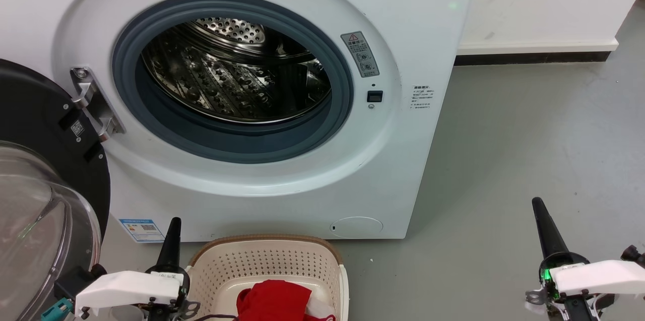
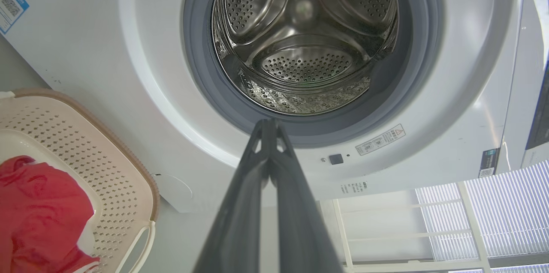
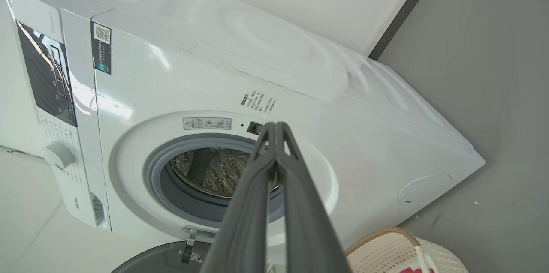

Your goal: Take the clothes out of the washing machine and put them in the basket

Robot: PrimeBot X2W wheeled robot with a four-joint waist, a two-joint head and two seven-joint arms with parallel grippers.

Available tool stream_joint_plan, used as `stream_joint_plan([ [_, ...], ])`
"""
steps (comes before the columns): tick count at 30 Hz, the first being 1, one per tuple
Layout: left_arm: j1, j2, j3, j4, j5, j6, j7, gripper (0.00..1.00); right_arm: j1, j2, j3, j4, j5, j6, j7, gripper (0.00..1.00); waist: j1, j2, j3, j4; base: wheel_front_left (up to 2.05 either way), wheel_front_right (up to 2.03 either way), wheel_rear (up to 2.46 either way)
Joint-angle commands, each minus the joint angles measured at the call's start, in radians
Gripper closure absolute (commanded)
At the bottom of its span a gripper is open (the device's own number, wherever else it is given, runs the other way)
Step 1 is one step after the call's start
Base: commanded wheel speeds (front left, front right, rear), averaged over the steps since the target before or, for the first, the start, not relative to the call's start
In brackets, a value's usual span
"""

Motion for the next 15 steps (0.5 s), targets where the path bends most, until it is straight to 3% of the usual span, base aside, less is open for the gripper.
stream_joint_plan([
  [1, -0.023, 0.002, 0.003, -0.003, -0.025, -0.007, 0.005, 1.00, -0.027, -0.004, -0.004, 0.001, 0.026, 0.000, 0.007, 1.00, -0.0001, 0.0000, 0.000, 0.000, 0.00, 0.00, 0.00],
  [15, -0.039, 0.003, 0.010, 0.008, -0.156, -0.022, 0.038, 1.00, -0.046, -0.002, -0.015, 0.025, 0.155, 0.000, 0.042, 1.00, -0.0001, 0.0000, 0.001, 0.004, 0.00, 0.00, 0.00],
])
